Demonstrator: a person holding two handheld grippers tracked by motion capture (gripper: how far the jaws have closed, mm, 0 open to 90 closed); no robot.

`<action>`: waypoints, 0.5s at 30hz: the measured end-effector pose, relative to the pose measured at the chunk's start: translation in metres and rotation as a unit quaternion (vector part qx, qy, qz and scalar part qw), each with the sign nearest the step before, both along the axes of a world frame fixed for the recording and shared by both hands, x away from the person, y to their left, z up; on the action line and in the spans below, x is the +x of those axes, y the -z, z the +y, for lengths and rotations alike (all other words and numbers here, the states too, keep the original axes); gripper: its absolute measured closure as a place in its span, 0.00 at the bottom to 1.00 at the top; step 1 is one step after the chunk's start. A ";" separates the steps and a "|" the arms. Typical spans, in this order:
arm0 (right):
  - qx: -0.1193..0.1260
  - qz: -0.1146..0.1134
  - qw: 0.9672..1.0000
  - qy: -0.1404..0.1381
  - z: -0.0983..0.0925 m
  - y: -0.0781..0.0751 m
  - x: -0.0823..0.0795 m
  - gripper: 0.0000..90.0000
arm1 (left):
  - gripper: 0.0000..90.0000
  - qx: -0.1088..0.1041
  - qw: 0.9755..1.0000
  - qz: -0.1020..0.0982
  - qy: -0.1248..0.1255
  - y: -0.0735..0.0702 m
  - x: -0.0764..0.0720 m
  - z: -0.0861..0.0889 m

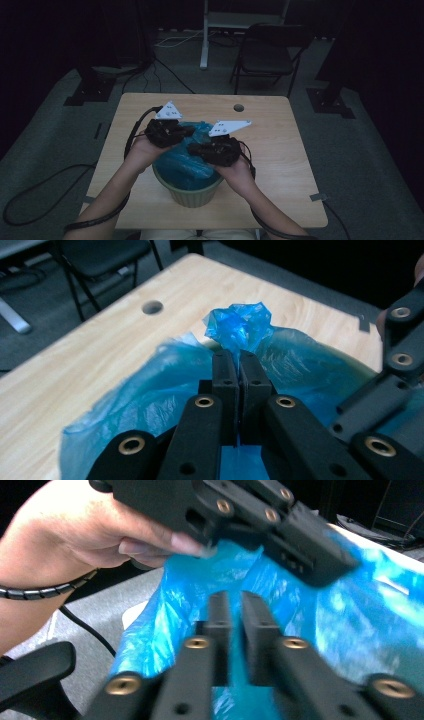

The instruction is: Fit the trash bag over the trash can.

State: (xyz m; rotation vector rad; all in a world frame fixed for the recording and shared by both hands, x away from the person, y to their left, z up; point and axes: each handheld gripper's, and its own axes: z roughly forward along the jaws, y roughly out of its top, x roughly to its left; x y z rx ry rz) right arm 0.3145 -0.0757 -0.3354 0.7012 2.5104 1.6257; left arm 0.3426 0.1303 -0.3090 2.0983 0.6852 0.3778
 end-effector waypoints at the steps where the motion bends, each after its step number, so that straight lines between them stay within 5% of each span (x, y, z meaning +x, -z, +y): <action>1: 0.007 0.002 1.000 0.001 -0.002 0.000 0.000 0.84 | 0.99 -0.005 1.000 -0.006 -0.005 -0.002 0.000 0.003; 10: 0.079 0.011 0.995 0.051 -0.042 -0.012 0.010 0.57 | 0.99 -0.072 0.997 -0.023 -0.030 -0.017 -0.004 0.033; 11: 0.090 0.010 0.993 0.079 -0.057 -0.015 0.016 0.54 | 0.99 -0.098 0.994 -0.036 -0.033 -0.022 -0.009 0.041; 15: 0.110 0.021 0.988 0.109 -0.076 -0.015 0.025 0.53 | 0.99 -0.134 0.989 -0.050 -0.032 -0.030 -0.018 0.049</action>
